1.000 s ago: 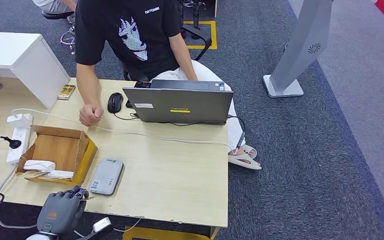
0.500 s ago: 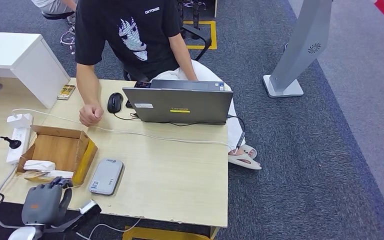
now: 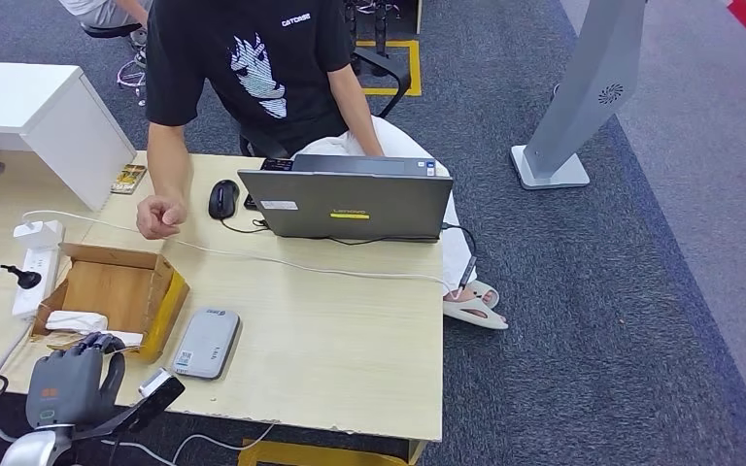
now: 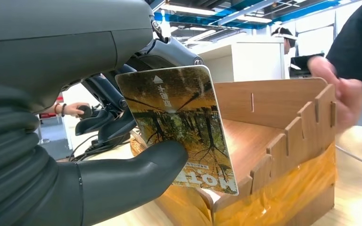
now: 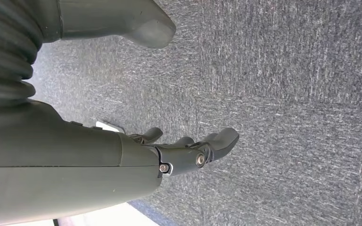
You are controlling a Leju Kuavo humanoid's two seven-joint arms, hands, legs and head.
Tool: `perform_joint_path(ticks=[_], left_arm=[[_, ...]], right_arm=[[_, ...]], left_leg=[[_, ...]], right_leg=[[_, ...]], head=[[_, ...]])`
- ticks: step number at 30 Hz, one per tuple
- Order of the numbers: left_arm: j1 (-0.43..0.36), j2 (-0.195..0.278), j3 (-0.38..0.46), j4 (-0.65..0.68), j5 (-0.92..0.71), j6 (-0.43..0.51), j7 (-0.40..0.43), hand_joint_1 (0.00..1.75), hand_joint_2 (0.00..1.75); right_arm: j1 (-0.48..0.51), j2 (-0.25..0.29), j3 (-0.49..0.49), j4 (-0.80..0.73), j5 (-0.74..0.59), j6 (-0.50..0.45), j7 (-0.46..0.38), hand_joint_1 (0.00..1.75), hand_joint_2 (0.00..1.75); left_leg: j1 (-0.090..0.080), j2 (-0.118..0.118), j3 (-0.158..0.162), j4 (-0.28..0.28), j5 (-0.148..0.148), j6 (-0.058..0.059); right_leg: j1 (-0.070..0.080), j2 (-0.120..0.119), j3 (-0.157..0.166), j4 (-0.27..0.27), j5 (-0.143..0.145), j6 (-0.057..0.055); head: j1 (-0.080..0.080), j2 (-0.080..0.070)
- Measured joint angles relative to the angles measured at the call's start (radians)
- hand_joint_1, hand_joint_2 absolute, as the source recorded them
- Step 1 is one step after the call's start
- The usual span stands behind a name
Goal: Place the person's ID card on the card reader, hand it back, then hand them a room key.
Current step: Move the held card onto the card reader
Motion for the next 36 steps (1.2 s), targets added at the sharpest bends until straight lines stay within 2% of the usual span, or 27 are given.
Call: perform_joint_path(ticks=[3,4,6,7,9,11,21,36], left_arm=[[-0.009,-0.001,0.002,-0.005,0.012,-0.018,0.027,1.7,1.75],[-0.014,-0.001,0.002,-0.008,0.022,-0.038,0.044,1.59,1.75],[-0.024,-0.003,0.004,-0.019,0.043,-0.096,0.083,1.5,1.75],[-0.029,-0.004,0.005,-0.025,0.044,-0.127,0.105,1.51,1.75],[-0.036,-0.006,0.005,-0.041,0.023,-0.173,0.146,1.65,1.75],[-0.041,-0.007,0.005,-0.052,-0.008,-0.19,0.174,1.69,1.75],[-0.053,0.0,-0.013,-0.061,-0.064,-0.186,0.202,1.75,1.75],[-0.091,0.062,-0.147,-0.02,-0.119,-0.149,0.28,1.75,1.75]], right_arm=[[0.0,0.0,0.0,0.0,0.0,0.0,-0.004,0.0,1.75],[0.0,0.0,0.0,-0.001,0.0,0.0,-0.004,0.0,1.75],[0.0,0.0,0.0,-0.003,0.0,0.002,-0.001,0.0,1.75],[0.0,0.0,0.0,-0.004,0.0,0.005,0.001,0.0,1.75],[0.0,0.0,0.0,-0.007,0.0,0.012,0.005,0.0,1.75],[0.0,0.0,0.0,-0.01,0.0,0.018,0.009,0.0,1.75],[0.0,0.0,0.002,-0.013,0.0,0.016,0.008,0.0,1.75],[-0.002,-0.003,0.026,-0.005,0.0,-0.006,0.01,0.0,1.75]], left_leg=[[0.0,0.0,0.0,0.0,0.0,0.0],[0.0,0.0,0.0,0.0,0.0,0.0],[0.0,0.0,0.0,0.0,0.0,0.0],[0.0,0.0,0.0,0.0,0.0,0.0],[0.0,0.0,0.0,0.0,0.0,0.0],[0.0,0.0,0.0,0.0,0.0,0.0],[0.0,0.0,0.0,0.0,0.0,0.0],[0.0,0.0,0.0,0.0,0.0,0.0]], right_leg=[[0.0,0.0,0.0,0.0,0.0,0.0],[0.0,0.0,0.0,0.0,0.0,0.0],[0.0,0.0,0.0,0.0,0.0,0.0],[0.0,0.0,0.0,0.0,0.0,0.0],[0.0,0.0,0.0,0.0,0.0,0.0],[0.0,0.0,0.0,0.0,0.0,0.0],[0.0,0.0,0.0,0.0,0.0,0.0],[0.0,0.0,0.0,0.0,0.0,0.0]], head=[[0.0,0.0],[0.0,0.0],[0.0,0.0],[0.0,0.0],[0.0,0.0],[0.0,0.0],[0.0,0.0],[0.0,0.0]])
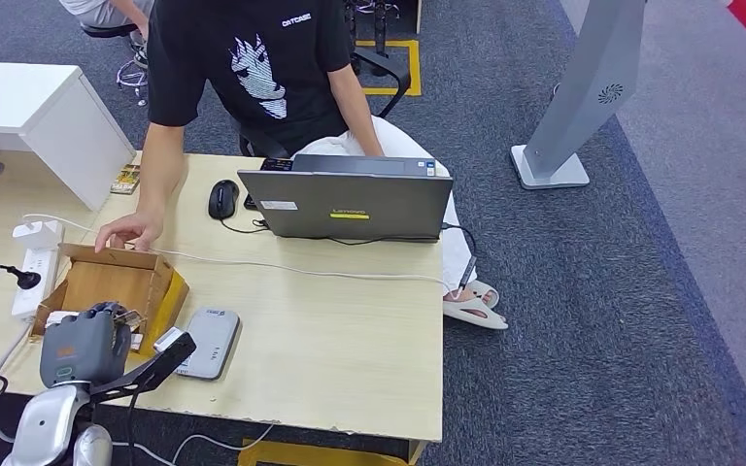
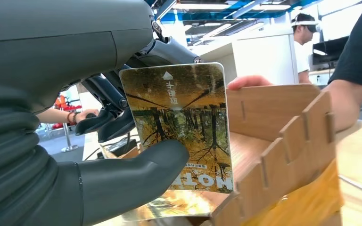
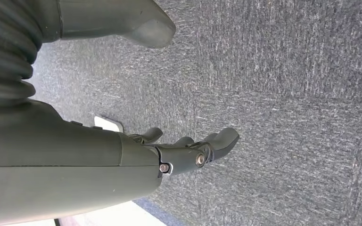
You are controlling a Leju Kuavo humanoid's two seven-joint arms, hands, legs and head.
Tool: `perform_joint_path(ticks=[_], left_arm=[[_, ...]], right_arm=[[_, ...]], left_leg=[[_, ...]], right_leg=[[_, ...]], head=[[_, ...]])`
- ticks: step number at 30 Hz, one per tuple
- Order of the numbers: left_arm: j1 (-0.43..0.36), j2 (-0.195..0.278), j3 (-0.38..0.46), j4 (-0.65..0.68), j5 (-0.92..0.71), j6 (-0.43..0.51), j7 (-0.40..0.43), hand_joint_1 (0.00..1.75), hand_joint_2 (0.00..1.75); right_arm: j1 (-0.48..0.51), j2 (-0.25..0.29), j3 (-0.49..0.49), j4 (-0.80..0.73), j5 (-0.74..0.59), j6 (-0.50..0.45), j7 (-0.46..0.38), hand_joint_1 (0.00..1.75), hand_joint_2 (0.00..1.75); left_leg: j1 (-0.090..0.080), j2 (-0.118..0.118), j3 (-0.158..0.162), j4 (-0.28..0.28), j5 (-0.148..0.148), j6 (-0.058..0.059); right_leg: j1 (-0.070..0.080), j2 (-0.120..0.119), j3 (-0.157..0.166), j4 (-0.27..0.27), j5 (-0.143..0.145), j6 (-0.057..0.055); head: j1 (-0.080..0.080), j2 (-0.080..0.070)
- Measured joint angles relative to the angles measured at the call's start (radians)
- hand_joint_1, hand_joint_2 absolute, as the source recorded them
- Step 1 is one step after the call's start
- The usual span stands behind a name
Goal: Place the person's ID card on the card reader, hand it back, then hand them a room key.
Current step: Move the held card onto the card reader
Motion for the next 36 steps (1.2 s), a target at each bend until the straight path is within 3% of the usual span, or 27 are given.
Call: perform_joint_path(ticks=[13,36], left_arm=[[-0.019,0.034,-0.164,0.008,0.021,0.007,0.003,1.75,1.75],[-0.019,0.088,-0.268,0.088,-0.009,-0.072,0.019,1.75,1.75]], right_arm=[[-0.002,-0.005,0.024,0.007,0.0,-0.006,-0.002,0.0,1.75],[-0.003,-0.006,0.026,0.009,0.0,0.001,-0.004,0.0,1.75]], left_leg=[[0.0,0.0,0.0,0.0,0.0,0.0],[0.0,0.0,0.0,0.0,0.0,0.0]], right_leg=[[0.0,0.0,0.0,0.0,0.0,0.0],[0.0,0.0,0.0,0.0,0.0,0.0]], head=[[0.0,0.0],[0.0,0.0]])
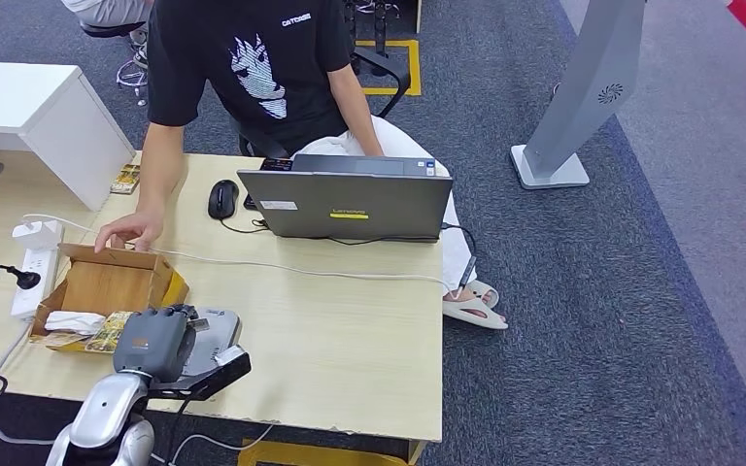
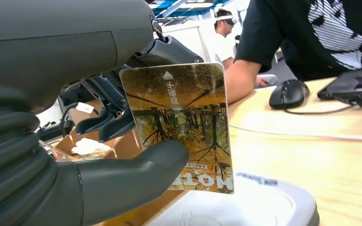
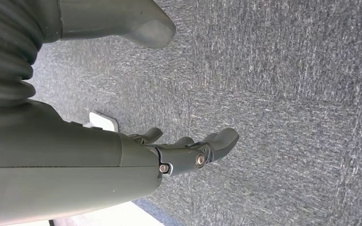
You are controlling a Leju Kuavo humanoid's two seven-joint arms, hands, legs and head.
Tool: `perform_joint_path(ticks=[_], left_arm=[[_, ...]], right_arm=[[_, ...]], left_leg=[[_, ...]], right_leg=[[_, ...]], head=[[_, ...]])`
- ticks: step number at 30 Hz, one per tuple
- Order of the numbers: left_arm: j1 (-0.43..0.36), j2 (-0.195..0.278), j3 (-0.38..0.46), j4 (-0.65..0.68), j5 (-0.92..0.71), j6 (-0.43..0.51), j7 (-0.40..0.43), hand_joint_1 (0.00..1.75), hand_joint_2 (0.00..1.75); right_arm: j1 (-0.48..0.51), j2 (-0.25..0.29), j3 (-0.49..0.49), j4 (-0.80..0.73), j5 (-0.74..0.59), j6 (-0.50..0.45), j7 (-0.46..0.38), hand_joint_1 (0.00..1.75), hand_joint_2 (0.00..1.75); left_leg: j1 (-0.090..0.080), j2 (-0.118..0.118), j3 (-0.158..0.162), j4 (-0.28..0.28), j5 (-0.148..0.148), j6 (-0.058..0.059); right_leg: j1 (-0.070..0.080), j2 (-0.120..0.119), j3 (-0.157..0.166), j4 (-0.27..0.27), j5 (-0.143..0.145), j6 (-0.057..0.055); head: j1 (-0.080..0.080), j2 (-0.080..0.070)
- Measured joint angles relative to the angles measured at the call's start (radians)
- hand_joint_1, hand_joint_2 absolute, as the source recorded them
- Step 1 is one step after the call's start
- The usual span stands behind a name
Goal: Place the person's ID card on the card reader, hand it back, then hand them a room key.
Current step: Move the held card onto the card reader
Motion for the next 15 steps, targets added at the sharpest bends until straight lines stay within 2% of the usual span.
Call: perform_joint_path(ticks=[15], left_arm=[[0.001,0.004,-0.005,0.026,0.019,-0.025,-0.001,1.75,1.75]], right_arm=[[0.0,0.0,0.0,0.0,0.0,0.013,0.007,0.0,1.75]], left_leg=[[0.0,0.0,0.0,0.0,0.0,0.0]], right_leg=[[0.0,0.0,0.0,0.0,0.0,0.0]], head=[[0.0,0.0]])
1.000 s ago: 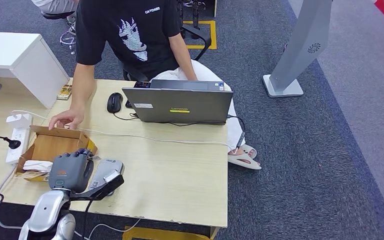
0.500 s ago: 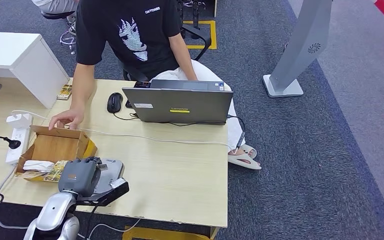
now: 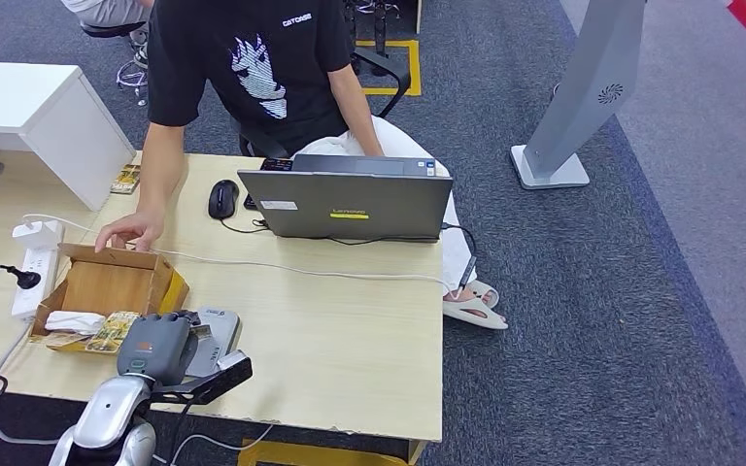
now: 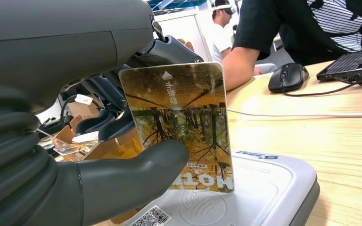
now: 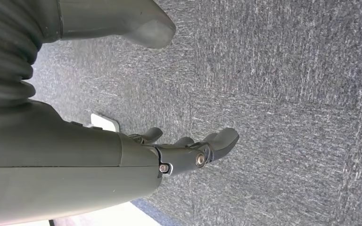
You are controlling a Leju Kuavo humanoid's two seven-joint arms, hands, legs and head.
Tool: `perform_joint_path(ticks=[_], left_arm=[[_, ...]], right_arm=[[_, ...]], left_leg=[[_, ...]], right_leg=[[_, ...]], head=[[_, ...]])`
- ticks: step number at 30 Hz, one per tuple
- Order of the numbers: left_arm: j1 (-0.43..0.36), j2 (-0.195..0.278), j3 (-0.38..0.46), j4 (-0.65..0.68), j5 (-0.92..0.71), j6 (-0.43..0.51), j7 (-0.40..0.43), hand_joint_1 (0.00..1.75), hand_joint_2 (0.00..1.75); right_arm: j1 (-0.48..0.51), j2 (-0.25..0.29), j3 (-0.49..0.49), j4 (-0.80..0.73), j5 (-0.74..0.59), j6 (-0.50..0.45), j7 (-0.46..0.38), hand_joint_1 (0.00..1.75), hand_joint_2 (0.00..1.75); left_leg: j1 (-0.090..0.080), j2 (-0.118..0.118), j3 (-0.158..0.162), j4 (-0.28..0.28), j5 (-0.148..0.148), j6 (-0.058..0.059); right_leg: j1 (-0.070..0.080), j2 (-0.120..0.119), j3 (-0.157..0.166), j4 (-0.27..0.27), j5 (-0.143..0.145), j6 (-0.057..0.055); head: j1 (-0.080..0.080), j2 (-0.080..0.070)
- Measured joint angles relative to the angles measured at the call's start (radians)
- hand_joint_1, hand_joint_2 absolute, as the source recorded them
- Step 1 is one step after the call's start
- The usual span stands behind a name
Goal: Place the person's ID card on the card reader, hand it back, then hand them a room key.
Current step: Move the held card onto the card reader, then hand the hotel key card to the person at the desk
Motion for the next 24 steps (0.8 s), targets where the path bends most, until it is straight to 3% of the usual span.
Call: perform_joint_path(ticks=[8,24], left_arm=[[-0.002,0.002,0.0,-0.014,0.046,-0.117,-0.002,1.75,1.75],[-0.005,0.006,0.0,-0.032,0.113,-0.167,-0.007,1.75,1.75]], right_arm=[[0.0,0.0,0.0,-0.006,0.0,0.011,-0.009,0.0,1.75],[0.0,0.0,0.0,-0.007,0.0,0.016,-0.013,0.0,1.75]], left_leg=[[0.0,0.0,0.001,0.0,0.0,0.0],[0.0,0.0,0.002,0.0,0.0,0.0]], right_leg=[[0.0,0.0,0.001,0.0,0.0,0.0],[0.0,0.0,0.002,0.0,0.0,0.0]], head=[[0.0,0.0],[0.0,0.0]])
